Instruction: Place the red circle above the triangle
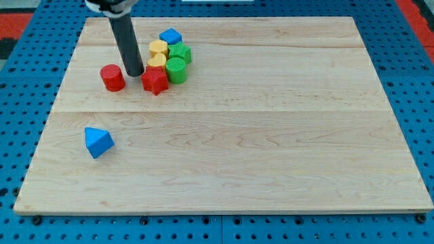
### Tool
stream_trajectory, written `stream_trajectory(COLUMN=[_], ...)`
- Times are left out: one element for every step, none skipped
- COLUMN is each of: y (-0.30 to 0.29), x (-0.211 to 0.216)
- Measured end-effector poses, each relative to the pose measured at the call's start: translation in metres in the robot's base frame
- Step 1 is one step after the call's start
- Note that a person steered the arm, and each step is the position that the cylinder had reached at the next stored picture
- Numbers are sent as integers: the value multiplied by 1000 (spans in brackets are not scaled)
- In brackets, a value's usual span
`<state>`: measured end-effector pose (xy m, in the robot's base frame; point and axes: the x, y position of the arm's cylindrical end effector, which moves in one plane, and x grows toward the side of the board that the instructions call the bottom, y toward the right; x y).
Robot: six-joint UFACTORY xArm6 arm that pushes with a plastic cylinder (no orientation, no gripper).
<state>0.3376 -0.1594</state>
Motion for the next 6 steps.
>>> stream_trajectory(y=[-28,-43,-34,-1,1,1], x=[6,58,99,134,178,180])
